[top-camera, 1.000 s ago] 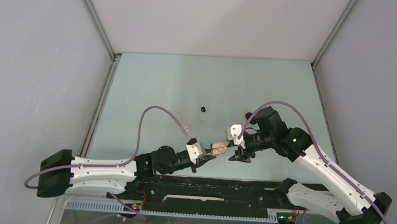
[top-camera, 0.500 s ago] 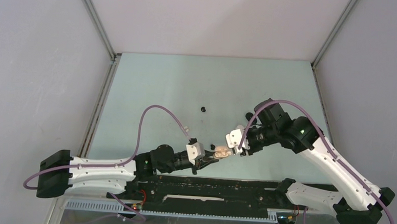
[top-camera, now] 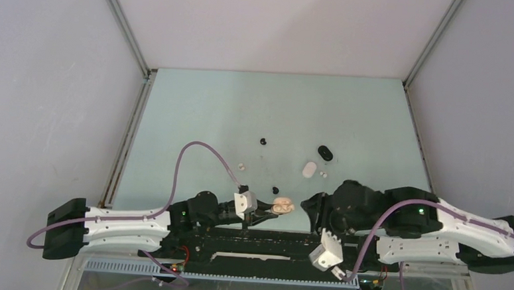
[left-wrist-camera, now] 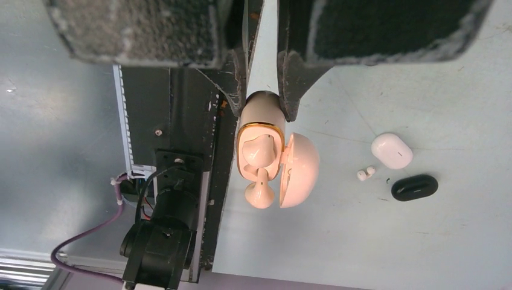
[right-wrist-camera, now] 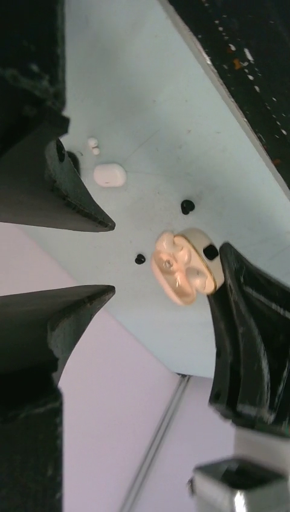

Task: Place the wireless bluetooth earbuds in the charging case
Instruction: Adjust the earbud with the charging case.

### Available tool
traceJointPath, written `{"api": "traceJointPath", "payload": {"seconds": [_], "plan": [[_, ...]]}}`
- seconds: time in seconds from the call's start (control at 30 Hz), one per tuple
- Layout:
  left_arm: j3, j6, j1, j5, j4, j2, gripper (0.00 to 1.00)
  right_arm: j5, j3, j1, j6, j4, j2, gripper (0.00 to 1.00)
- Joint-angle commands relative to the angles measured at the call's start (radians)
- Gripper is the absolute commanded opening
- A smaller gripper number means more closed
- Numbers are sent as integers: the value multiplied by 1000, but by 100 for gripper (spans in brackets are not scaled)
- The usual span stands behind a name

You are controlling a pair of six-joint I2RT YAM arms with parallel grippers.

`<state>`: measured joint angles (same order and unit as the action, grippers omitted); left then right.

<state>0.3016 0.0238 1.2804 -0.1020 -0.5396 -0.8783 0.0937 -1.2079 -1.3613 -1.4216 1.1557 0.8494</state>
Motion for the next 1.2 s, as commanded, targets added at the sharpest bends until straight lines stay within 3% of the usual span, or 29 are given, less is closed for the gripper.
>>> {"api": "traceJointPath", "payload": {"seconds": [0.0,0.33,0.83,1.17], "plan": [[-33,-13,2,-38,-21,75,0,-264,53,-133,-57,-24,71,40],[-67,-6,2,-64,27,159,0,-298,80,-184,-48,-116,151,43],[-55,-13,2,-75,25,154,0,-244,112,-212,-74,-78,173,41],[-55,-15,1,-88,22,152,0,-248,143,-213,-55,-141,186,41]]}}
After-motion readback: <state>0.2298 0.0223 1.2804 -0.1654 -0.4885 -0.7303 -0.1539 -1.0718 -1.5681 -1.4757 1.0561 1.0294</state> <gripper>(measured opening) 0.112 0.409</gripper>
